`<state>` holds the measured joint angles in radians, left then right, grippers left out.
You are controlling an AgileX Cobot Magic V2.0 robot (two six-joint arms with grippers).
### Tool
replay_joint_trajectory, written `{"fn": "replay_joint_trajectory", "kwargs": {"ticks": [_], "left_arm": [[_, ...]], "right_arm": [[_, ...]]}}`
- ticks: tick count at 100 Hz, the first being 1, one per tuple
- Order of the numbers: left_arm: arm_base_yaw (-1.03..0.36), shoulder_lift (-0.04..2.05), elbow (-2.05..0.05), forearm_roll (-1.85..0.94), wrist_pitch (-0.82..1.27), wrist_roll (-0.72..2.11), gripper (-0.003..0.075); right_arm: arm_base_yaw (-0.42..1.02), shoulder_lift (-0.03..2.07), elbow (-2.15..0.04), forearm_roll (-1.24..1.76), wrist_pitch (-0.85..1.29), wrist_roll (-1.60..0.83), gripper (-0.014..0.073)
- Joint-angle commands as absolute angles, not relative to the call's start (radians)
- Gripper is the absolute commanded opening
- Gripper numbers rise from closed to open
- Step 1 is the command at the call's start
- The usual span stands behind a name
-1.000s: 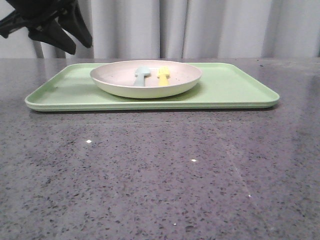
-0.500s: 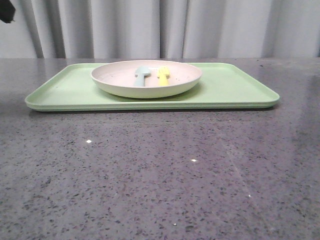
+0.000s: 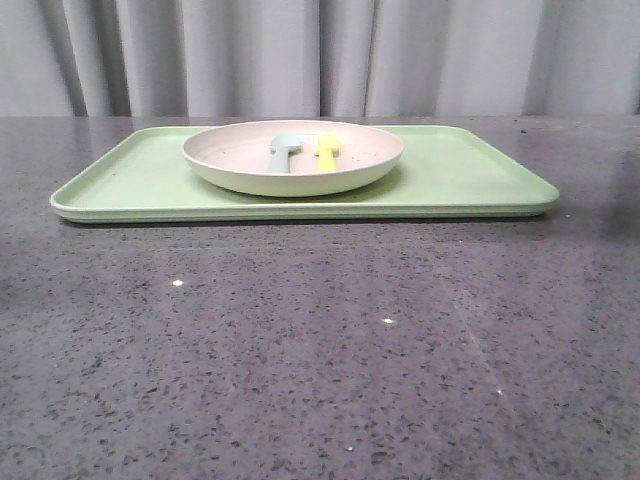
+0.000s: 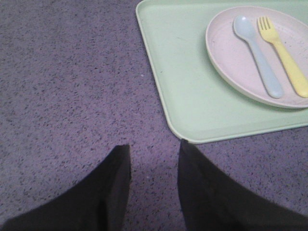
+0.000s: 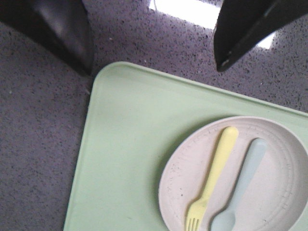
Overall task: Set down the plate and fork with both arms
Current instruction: 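Raise the left gripper away from the plate, then lower the right gripper onto the yellow fork in the plate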
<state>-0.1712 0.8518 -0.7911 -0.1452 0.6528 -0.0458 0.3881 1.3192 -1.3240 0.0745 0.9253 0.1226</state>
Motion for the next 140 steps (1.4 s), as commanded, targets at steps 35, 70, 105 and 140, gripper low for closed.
{"fn": "replay_joint_trajectory", "kwargs": {"ticks": [35,70,105,140], "left_arm": [[-0.170,0.691,-0.768,-0.126,0.653,-0.077,0.0239],[-0.170,0.678,-0.768,-0.126,0.657,-0.077,0.0239],[-0.170,0.678,-0.768,-0.126,0.662,-0.077,0.0239],[-0.170,0.678,-0.768,-0.126,0.664,-0.077,0.0239]], "right_arm": [[0.406,1.512,-1.577,0.071,0.899,0.115,0.0527],[0.480,1.724,-1.779,0.071,0.951,0.154,0.0527],[0.523,1.945,-1.957,0.068,1.023,0.201,0.0527],[0.527,2.039,-1.970,0.068,1.024,0.208,0.0527]]}}
